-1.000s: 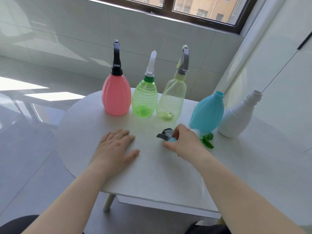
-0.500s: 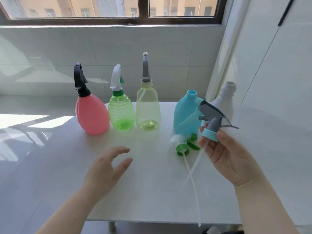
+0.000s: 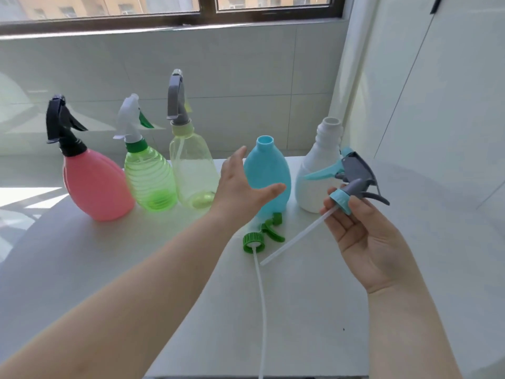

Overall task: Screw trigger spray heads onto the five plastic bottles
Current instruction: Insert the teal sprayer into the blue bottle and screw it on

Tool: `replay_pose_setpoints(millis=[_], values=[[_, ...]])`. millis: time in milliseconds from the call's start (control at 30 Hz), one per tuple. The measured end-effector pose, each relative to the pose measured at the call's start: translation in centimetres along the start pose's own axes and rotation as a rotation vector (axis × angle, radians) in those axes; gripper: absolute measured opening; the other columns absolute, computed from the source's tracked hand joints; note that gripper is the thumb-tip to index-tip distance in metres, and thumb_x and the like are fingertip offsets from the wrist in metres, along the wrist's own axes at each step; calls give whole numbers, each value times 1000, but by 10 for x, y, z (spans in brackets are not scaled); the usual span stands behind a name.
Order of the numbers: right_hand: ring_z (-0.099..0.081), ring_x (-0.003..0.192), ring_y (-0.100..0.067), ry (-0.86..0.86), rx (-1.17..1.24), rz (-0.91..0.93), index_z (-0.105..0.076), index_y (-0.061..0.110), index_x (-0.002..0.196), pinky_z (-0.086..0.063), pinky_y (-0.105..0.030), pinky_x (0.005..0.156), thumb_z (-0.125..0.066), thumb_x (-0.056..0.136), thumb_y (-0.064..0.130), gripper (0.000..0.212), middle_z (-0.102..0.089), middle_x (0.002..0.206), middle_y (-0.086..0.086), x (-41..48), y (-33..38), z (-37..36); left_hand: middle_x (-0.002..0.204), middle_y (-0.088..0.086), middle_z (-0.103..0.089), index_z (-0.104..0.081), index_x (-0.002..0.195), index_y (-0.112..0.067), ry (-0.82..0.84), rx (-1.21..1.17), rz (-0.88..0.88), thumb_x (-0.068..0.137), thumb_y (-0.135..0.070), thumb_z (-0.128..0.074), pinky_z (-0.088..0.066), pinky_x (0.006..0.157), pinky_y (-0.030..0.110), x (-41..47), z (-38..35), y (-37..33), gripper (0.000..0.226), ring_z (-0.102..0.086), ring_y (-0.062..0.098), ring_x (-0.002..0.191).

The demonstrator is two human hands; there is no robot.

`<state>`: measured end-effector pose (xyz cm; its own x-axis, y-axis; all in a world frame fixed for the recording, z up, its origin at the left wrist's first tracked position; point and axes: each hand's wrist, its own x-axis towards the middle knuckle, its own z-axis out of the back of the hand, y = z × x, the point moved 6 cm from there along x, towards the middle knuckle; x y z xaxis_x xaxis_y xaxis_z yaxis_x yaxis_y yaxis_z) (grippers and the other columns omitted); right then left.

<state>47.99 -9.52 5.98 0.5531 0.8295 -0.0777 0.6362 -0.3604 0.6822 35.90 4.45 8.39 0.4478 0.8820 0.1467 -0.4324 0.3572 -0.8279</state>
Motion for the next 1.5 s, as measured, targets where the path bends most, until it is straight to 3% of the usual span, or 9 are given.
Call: replay_pose_setpoints(millis=[300, 567, 667, 767, 900, 1133, 1267, 1400, 1500], values=[[-68, 62, -11, -47, 16, 47, -60, 8, 84, -57, -21, 61, -57, 61, 16, 24, -73, 67, 0, 4, -5, 8, 131, 0, -39, -17, 134, -29, 30, -101, 95, 63, -26, -77, -38, 88, 34, 21, -15, 5, 93, -40, 18, 106], [-70, 72, -14, 6, -5, 75, -72, 13, 73, -57, -23, 63, -56, 65, 19, 18, -74, 76, -1, 2, -3, 4, 110, -11, -36, -18, 127, -35, -43, -121, -97, 63, -19, -76, -41, 84, 34, 7, 7, -13, 87, -40, 18, 103], [-70, 72, -13, 32, -5, 107, -67, 12, 81, -56, -22, 63, -56, 66, 20, 21, -75, 77, -1, 0, 1, 1, 104, -15, -40, -28, 112, -40, -95, -136, -178, 60, -19, -77, -41, 72, 15, -3, 27, -21, 75, -44, 11, 97], [-69, 72, -11, 59, -17, 124, -61, 11, 90, -56, -21, 64, -54, 68, 20, 24, -74, 77, 1, -1, 1, -4, 94, -26, -39, -29, 103, -44, -146, -167, -229, 60, -19, -78, -36, 59, -4, -18, 54, -22, 70, -43, -14, 87], [-69, 77, -11, 110, 3, 128, -69, 15, 82, -56, -22, 67, -54, 69, 18, 20, -74, 79, 2, -3, -4, -15, 96, -27, -43, -33, 99, -51, -123, -181, -215, 55, -25, -81, -36, 59, -6, -45, 84, -3, 70, -42, -26, 81], [-70, 76, -11, 129, -88, -3, -74, 16, 72, -57, -21, 69, -42, 85, 11, 34, -75, 78, 3, -14, -45, -40, 100, -26, -47, -30, 92, -67, -99, -234, -45, 45, -31, -73, -46, 65, 19, -94, 133, 60, 74, -50, -4, 94], [-70, 77, -10, 145, -123, -9, -73, 16, 71, -57, -21, 68, -38, 89, 12, 39, -75, 77, 3, -17, -52, -61, 99, -28, -44, -30, 90, -63, -127, -268, -40, 48, -28, -73, -43, 54, 4, -108, 149, 82, 69, -49, -17, 85], [-69, 77, -9, 171, -133, 21, -61, 15, 90, -56, -21, 68, -38, 89, 15, 23, -75, 75, 3, -19, -47, -88, 103, -26, -42, -31, 95, -52, -117, -283, -28, 52, -27, -79, -42, 59, 0, -113, 149, 98, 69, -48, -1, 95], [-69, 77, -9, 215, -138, 68, -58, 14, 93, -56, -22, 71, -44, 84, 17, 17, -74, 74, 4, -18, -35, -114, 109, -26, -42, -31, 101, -53, -106, -314, -19, 48, -33, -75, -40, 64, -1, -113, 146, 109, 71, -46, -4, 99]])
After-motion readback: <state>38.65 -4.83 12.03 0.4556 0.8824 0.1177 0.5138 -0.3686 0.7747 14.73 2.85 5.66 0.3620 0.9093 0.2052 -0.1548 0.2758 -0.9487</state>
